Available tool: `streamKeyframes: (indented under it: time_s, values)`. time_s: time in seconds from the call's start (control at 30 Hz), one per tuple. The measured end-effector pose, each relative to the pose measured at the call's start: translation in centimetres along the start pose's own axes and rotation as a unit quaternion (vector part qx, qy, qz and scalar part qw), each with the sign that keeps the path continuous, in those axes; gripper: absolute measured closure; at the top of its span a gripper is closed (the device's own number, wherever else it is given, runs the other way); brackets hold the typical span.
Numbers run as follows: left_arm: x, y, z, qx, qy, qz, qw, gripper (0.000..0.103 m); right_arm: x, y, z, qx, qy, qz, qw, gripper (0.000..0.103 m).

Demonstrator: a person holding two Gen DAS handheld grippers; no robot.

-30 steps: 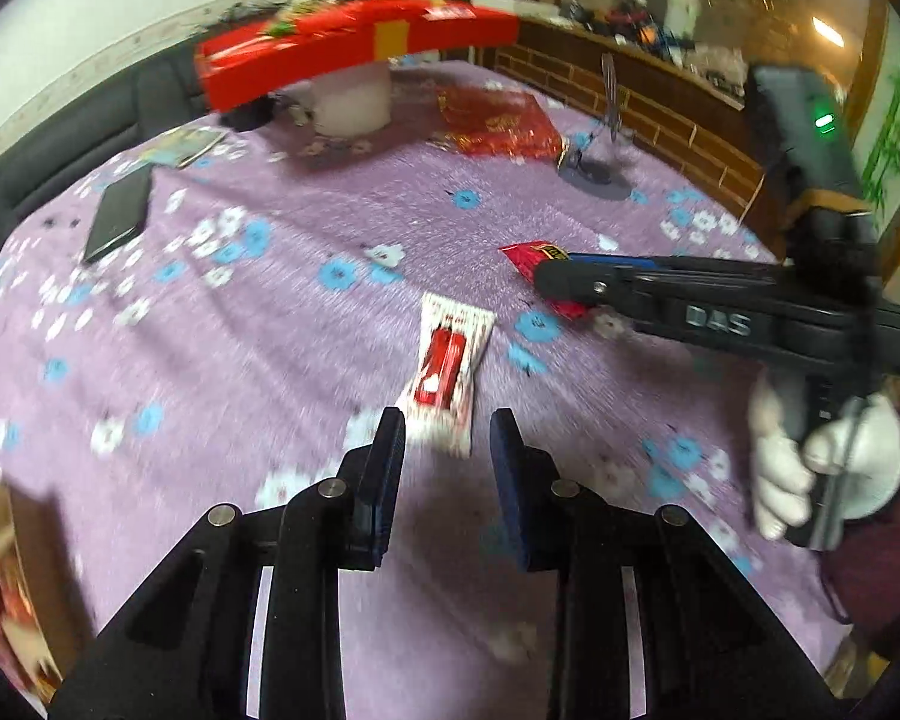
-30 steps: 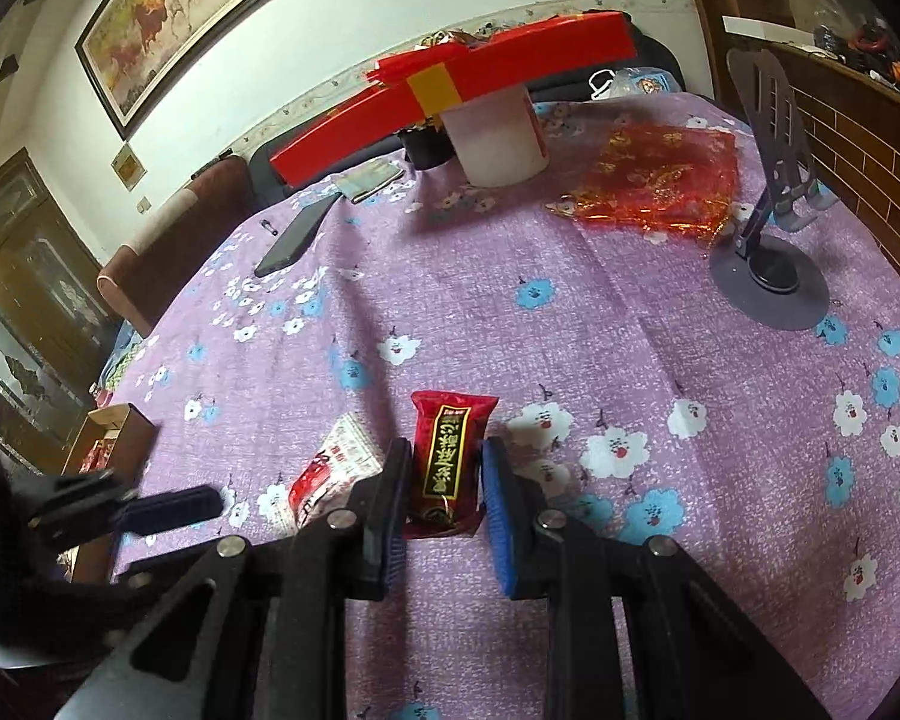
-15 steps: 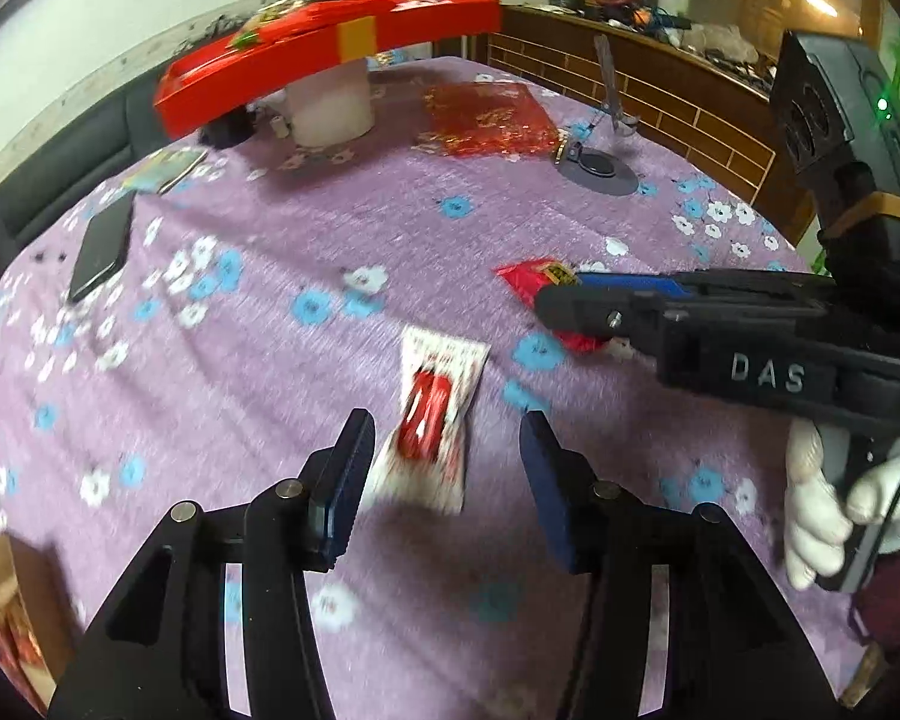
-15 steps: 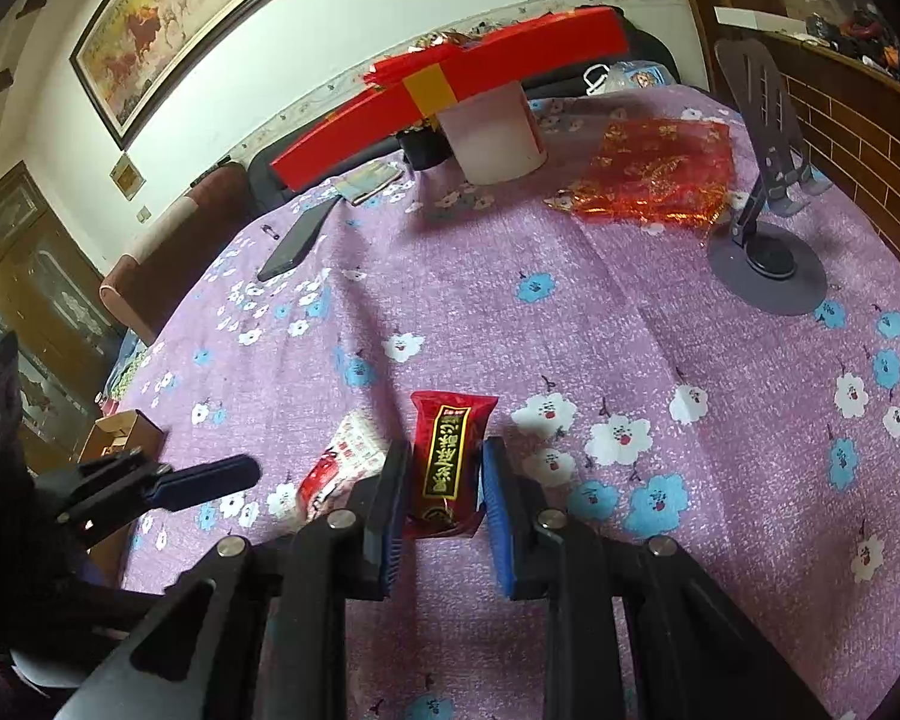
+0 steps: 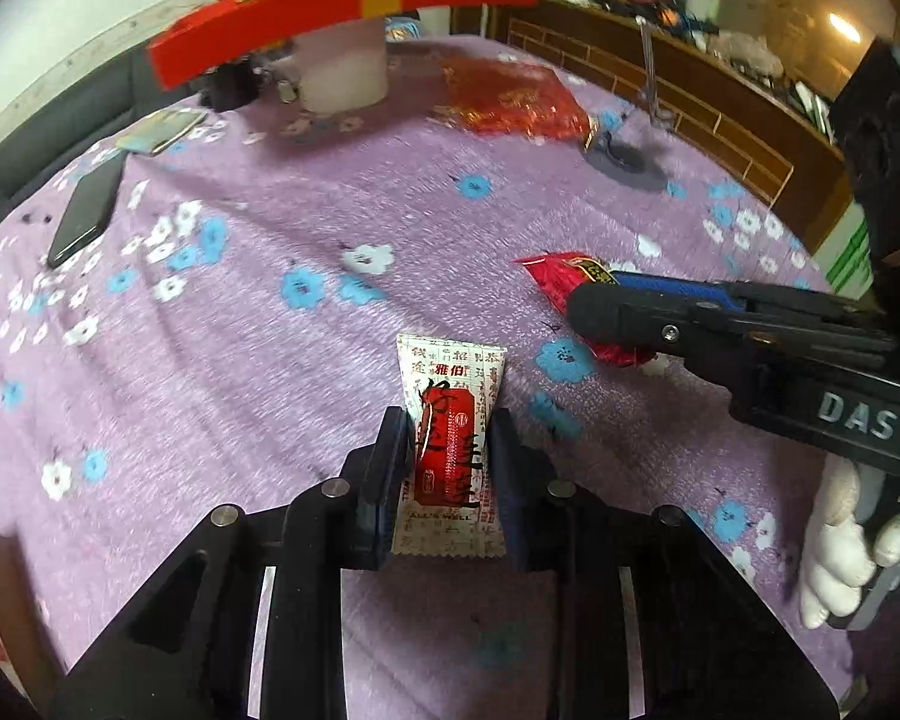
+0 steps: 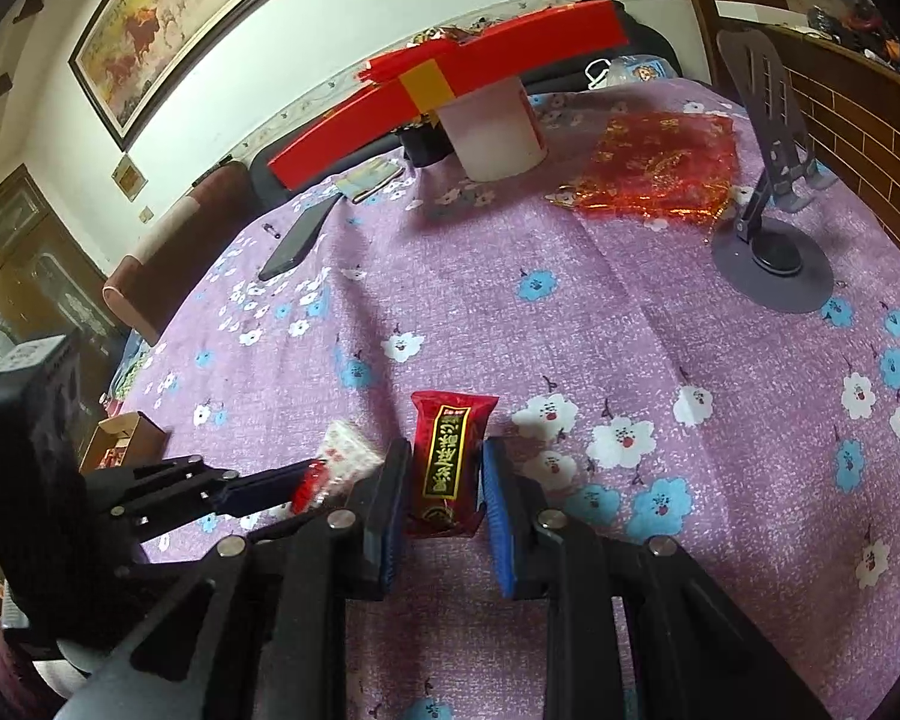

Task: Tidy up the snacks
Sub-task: 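Grasp the white-red sachet with the left gripper, then carry the red-gold bar and sachet into the tray and open both grippers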

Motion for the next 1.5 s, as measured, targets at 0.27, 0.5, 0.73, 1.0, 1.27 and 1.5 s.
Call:
streamKeyframes:
  time_s: [0.27,0.5,0.73,1.0,1.27,1.5]
  values:
    - [-1.3,6.3,2.6,0.048,0.040,-0.001,0.9981,0.077,-0.8,0.5,0.0,0.011,0.006,-0.016,1.000,0.077]
    - [-5.1,13.2,6.7,0.100,0.128,-0.016,0.9865,0.076,-1.9,0.4,0.6,0.012,0.021,-0.019,1.000,0.077]
    - [-14.0,19.9,13.7,0.139,0.248,-0.063,0.9565,0.076,-3.4,0.3,1.2,0.007,0.029,0.001,1.000,0.077]
    - [-22.3,23.0,20.8,0.130,0.333,-0.117,0.9265,0.076,-14.3,1.2,3.1,-0.021,0.106,-0.050,0.993,0.076]
    - [-26.9,23.2,23.6,0.108,0.337,-0.160,0.9214,0.076,-26.9,-2.2,6.4,-0.079,0.174,-0.114,0.975,0.077]
    - [-29.4,21.4,23.7,0.082,0.340,-0.166,0.9220,0.076,-34.1,-6.9,9.0,-0.122,0.219,-0.128,0.960,0.077]
Point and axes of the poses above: each gripper's, at about its wrist camera, not at the fingertips, and y roughly against the way its jaws point, x to its right, z to its underside, the point moved 7 cm from there along -y, roughly the way its jaws point, and after that the axes turned 1 degree about -z, right-handed, at the moved point
